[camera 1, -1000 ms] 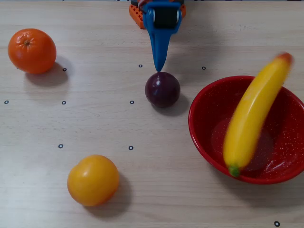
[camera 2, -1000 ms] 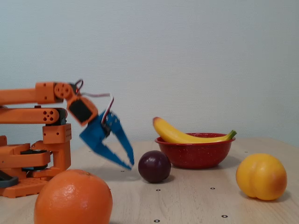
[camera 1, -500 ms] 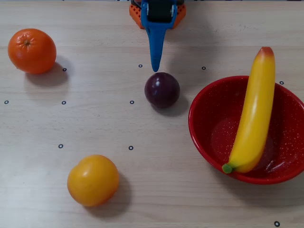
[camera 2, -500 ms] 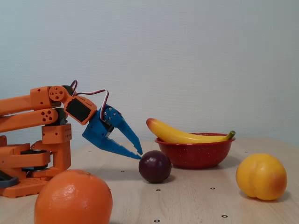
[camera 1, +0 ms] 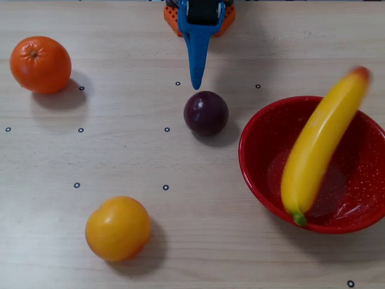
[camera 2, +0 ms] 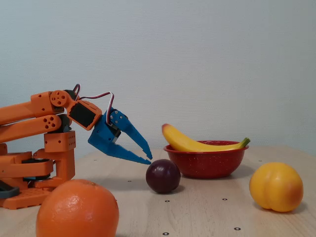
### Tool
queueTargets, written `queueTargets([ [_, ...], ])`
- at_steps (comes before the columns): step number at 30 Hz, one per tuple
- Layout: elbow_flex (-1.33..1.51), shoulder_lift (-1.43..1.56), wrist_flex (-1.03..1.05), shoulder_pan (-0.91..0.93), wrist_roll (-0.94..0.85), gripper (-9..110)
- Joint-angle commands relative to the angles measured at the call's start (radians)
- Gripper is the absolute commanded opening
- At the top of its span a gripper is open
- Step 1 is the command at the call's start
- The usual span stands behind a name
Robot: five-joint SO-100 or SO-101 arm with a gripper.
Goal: Put banana in the red bowl.
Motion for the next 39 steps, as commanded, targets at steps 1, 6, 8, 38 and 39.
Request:
queueTargets([
  [1,0.041,0.014,0.003,0.003,-0.009,0],
  [6,0.041,0.014,0.003,0.003,-0.012,0],
  [8,0.041,0.014,0.003,0.003,-0.012,0],
  [38,0.041,0.014,0.003,0.009,-0.006,0],
  [39,0.041,0.014,0.003,0.017,0.005,0],
])
